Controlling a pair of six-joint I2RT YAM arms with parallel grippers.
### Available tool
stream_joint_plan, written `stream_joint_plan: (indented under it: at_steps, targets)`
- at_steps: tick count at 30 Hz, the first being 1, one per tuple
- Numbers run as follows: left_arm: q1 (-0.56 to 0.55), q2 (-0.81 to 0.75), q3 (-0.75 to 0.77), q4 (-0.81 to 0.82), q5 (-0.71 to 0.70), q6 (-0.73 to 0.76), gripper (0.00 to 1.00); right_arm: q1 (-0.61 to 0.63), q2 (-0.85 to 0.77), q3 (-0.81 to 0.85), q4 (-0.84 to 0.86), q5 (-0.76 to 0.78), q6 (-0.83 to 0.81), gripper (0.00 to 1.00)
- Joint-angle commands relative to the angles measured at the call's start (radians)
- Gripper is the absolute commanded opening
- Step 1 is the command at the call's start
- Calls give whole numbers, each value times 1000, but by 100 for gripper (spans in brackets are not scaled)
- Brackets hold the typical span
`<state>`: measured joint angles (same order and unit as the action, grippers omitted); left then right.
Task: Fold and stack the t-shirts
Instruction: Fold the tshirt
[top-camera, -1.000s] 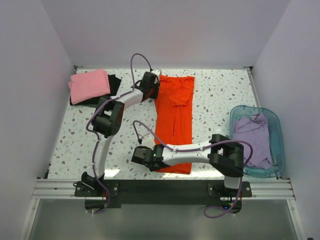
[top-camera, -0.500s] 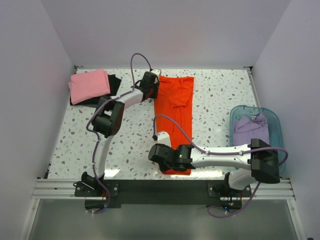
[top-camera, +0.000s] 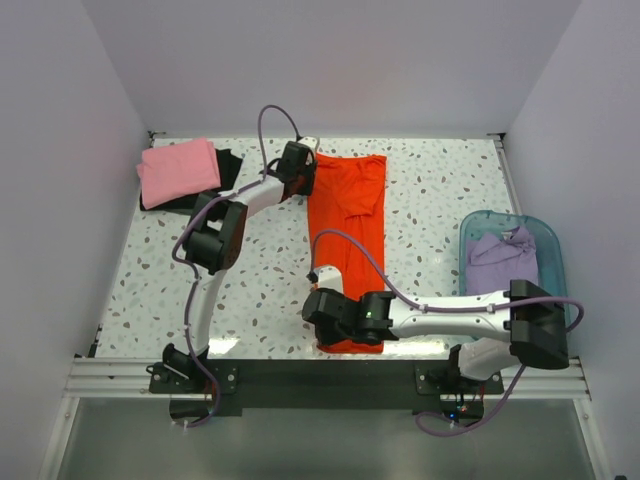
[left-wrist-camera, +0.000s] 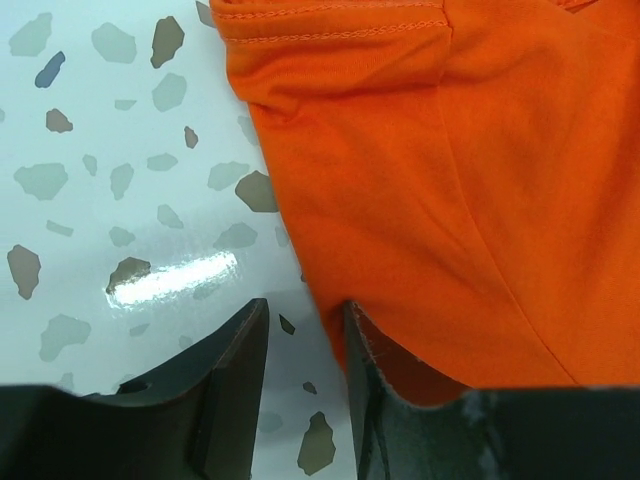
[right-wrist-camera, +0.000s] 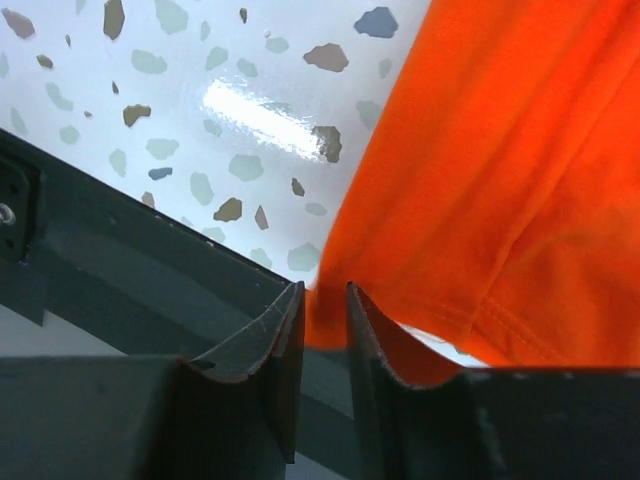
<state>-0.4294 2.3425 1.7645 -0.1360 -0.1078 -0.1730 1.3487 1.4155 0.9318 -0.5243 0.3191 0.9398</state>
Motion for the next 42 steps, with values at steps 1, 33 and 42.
stream_joint_plan:
  at_steps: [1,33,42]
  targets:
    - [14,-29,32,19,3,1,42,6,51,24,75,-40,-2,31]
    - [-255,-1143,-1149,-132,102,-615,52,-272,-521,-392,-232,-54,223,47]
    - [-456,-1181,-1252,-129,135,-730,52,-272,-478,-473,-71,-163,289,47]
